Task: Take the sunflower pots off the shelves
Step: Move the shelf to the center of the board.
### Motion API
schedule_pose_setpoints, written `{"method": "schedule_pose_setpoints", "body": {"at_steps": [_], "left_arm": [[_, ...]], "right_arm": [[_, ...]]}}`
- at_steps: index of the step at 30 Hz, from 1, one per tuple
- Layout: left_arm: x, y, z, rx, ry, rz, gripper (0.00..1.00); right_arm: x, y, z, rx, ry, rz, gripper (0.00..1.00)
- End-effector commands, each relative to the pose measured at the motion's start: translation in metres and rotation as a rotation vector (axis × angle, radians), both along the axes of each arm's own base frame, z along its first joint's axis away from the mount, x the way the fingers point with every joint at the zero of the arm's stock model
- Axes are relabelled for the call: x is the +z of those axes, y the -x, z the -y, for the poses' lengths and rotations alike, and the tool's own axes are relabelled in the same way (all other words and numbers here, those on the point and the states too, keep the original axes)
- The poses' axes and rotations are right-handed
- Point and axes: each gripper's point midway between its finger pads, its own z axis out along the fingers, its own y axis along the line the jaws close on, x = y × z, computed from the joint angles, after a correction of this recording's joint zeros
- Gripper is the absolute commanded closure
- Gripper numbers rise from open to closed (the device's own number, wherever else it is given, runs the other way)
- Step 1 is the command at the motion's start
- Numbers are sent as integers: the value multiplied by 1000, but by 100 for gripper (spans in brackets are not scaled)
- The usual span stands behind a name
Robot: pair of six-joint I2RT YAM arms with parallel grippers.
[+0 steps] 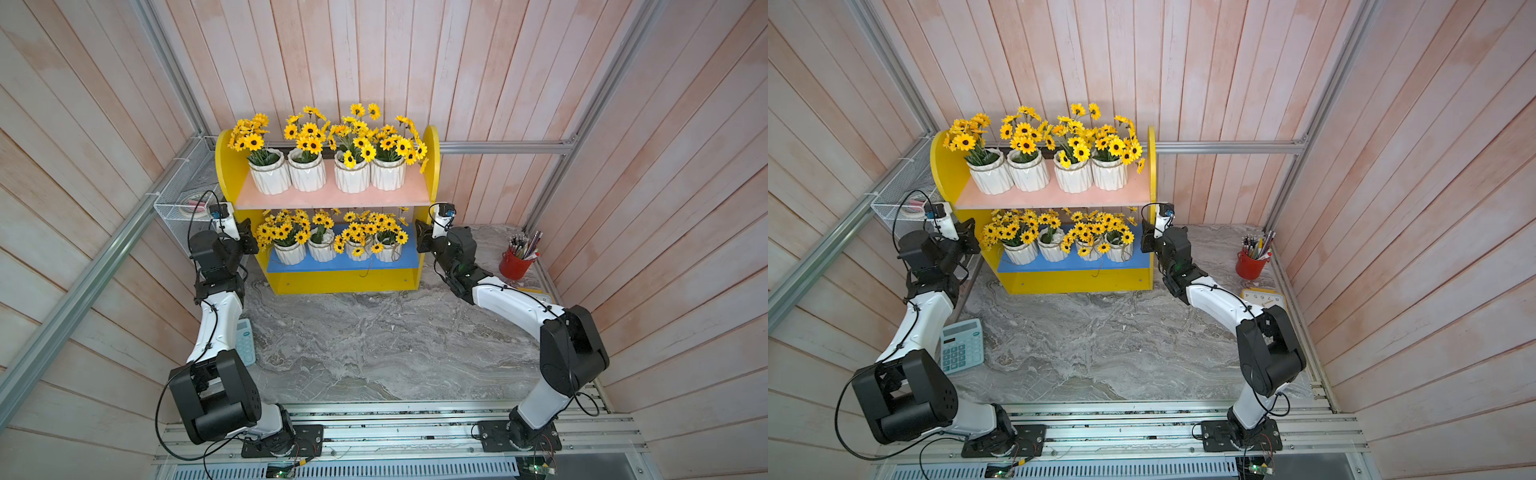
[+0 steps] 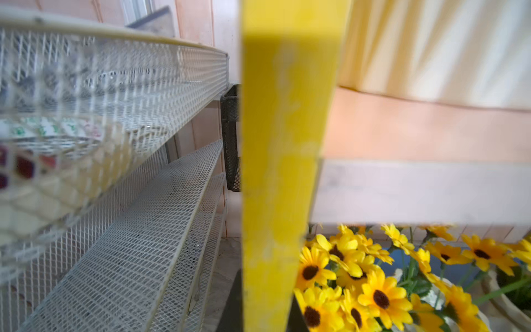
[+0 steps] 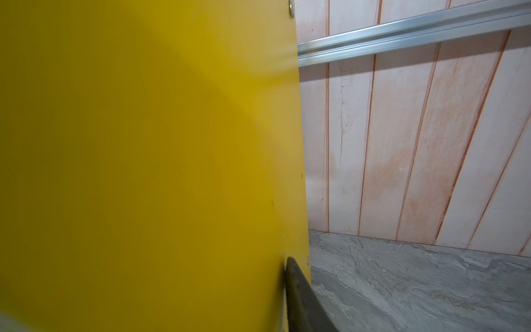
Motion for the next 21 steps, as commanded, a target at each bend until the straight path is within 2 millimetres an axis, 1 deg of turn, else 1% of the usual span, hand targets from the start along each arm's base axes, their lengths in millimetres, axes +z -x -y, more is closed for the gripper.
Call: {"method": "schedule_pose_setpoints", "body": {"at_steps": [1, 4, 9, 17, 21], "left_arm": [[7, 8, 5, -30, 104, 38, 100], [4, 10, 14, -68, 121, 33, 100], [9, 15, 30, -97, 105, 38, 100], [21, 17, 69, -169, 87, 50, 100], [20, 16, 86, -212, 105, 46, 100]], "right_arm": [[-11, -12, 16, -65, -44, -44, 100], [-9, -10, 27, -118, -44, -34, 100], [0, -5, 48, -201, -35, -1, 100], [12, -3, 77, -256, -36, 9, 100], [14, 2, 89, -281, -36, 9, 100]]}}
